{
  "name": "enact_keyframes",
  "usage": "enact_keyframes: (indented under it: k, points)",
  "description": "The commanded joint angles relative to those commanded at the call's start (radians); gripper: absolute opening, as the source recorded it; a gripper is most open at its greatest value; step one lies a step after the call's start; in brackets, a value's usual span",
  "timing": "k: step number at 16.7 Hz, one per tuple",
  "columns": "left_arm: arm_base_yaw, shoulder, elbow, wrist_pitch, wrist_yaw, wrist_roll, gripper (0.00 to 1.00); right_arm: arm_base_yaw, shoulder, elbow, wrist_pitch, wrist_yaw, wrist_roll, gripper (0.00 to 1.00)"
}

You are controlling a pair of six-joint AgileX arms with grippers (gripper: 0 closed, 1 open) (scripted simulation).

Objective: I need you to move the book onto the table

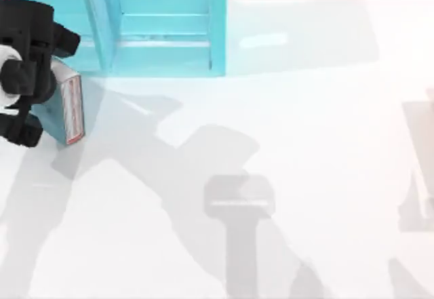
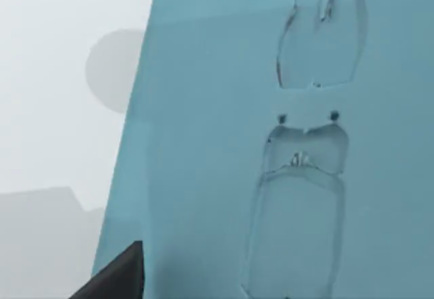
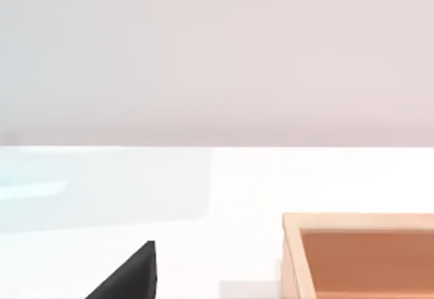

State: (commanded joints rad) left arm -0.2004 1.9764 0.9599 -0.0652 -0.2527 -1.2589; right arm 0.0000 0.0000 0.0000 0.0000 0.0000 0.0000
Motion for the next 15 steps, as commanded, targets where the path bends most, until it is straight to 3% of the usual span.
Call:
enact_keyframes:
  k: [8, 12, 15]
  points:
    - [-0.662, 0.056, 0.150, 0.048, -0.603, -0.705, 0.00, 0.000, 0.000, 0.000, 0.000, 0.000, 0.000, 1.00]
    - [-0.887, 0.049, 0.184, 0.091, -0.816, -0.921, 0.00, 0.000, 0.000, 0.000, 0.000, 0.000, 0.000, 1.00]
    - [-0.984, 0.046, 0.196, 0.115, -0.921, -1.020, 0.00, 0.000, 0.000, 0.000, 0.000, 0.000, 0.000, 1.00]
